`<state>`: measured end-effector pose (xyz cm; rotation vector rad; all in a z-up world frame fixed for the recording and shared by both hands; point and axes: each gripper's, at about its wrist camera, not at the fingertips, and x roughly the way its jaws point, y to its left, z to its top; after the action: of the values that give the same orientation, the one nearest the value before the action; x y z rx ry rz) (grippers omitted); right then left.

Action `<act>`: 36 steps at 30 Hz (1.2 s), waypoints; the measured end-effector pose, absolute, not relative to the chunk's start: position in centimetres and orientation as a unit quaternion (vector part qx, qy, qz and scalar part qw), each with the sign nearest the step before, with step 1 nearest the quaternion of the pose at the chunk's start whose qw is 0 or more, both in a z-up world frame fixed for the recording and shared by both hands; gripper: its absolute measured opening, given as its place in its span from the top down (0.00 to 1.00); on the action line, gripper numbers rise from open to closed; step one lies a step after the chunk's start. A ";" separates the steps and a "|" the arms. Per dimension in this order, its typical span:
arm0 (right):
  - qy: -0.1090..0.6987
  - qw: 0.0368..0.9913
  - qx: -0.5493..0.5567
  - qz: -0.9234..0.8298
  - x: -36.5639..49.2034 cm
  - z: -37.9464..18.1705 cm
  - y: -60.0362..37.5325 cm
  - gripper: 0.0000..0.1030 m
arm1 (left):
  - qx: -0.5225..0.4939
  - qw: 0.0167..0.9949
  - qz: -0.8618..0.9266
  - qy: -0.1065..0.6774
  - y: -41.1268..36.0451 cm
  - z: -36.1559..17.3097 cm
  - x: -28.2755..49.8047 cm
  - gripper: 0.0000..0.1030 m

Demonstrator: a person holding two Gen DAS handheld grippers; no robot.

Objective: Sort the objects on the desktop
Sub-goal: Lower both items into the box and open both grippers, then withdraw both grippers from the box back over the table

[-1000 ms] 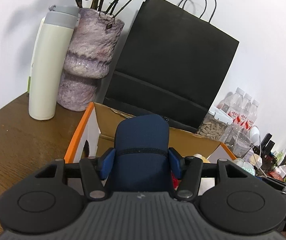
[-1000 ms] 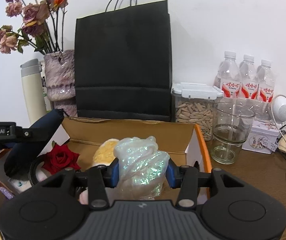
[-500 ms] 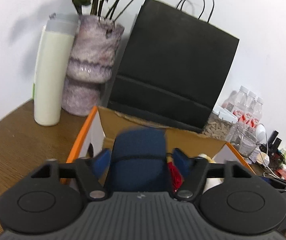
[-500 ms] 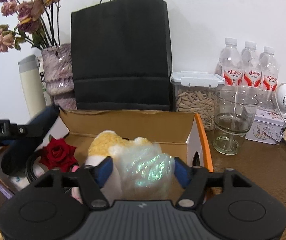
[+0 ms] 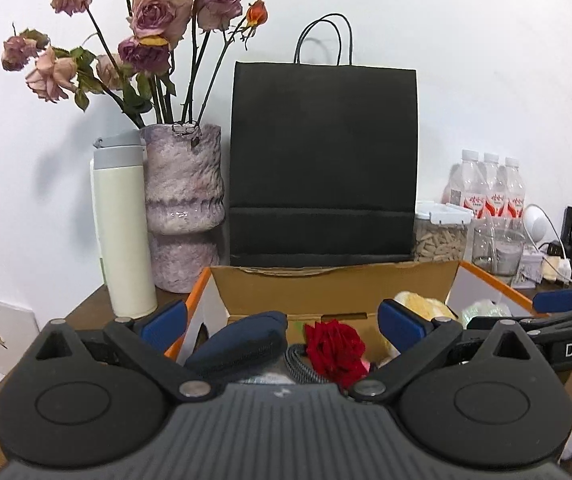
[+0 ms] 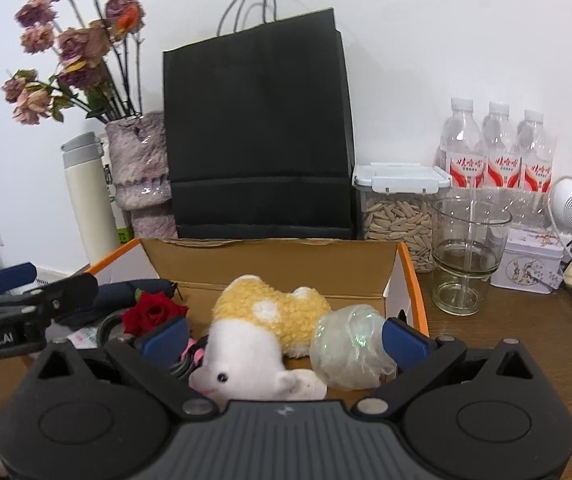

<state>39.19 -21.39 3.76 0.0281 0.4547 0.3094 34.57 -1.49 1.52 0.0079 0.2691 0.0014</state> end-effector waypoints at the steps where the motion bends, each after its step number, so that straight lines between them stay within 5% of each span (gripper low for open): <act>1: 0.222 0.963 0.010 0.151 38.7 3.8 -21.4 0.00 | 0.006 0.991 0.001 0.135 -1.5 1.5 34.2 0.00; 19: 0.215 0.968 -0.015 0.126 28.6 3.4 -24.5 0.00 | 0.019 0.980 0.046 0.192 -0.1 0.0 26.4 0.00; 36: 0.303 0.948 -0.011 0.100 22.3 0.1 -29.2 0.00 | 0.011 0.959 0.037 0.282 2.2 -2.3 22.4 0.00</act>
<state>22.26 -29.20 0.07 -0.0224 0.6166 0.2045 22.42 2.17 -2.34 0.0229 0.5716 0.0743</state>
